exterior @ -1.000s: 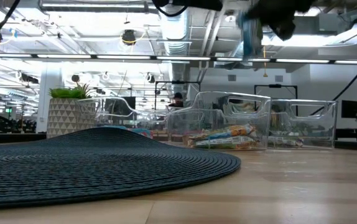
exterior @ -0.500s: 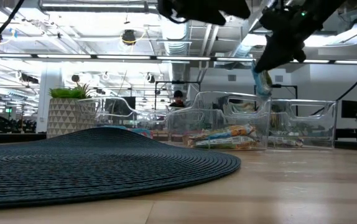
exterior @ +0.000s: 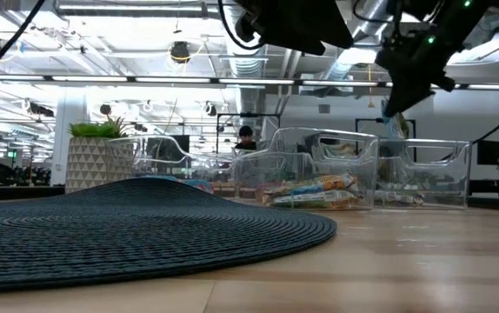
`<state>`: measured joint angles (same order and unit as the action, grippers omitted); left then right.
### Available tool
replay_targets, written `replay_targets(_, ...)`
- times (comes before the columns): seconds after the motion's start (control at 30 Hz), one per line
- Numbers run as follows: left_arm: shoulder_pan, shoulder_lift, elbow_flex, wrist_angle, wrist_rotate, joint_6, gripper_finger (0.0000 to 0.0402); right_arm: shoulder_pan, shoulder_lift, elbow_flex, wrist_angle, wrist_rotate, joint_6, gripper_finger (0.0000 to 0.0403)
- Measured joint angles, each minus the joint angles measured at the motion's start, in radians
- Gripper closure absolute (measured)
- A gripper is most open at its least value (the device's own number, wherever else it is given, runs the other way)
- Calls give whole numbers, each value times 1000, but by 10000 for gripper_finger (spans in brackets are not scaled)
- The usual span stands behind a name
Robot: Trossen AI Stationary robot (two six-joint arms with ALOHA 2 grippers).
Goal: Pick and place Granola Bars by type
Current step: Put the blue granola bar into the right transparent bin, then return to Home Position
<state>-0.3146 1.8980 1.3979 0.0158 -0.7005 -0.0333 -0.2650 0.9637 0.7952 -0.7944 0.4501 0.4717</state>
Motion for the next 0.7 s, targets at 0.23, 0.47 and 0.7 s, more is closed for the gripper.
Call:
replay_targets(0.23,31,0,0,-11,99,13,147,-75,92,0,-48,-5,-21,359)
replay_targets(0.47,36,0,0,-32,101,20,148,-85,147,0,-36,-5,-35,325)
replay_targets(0.7,36,-1,-39,27,139,27,148,-79,148,0,-32,-5,-52,243)
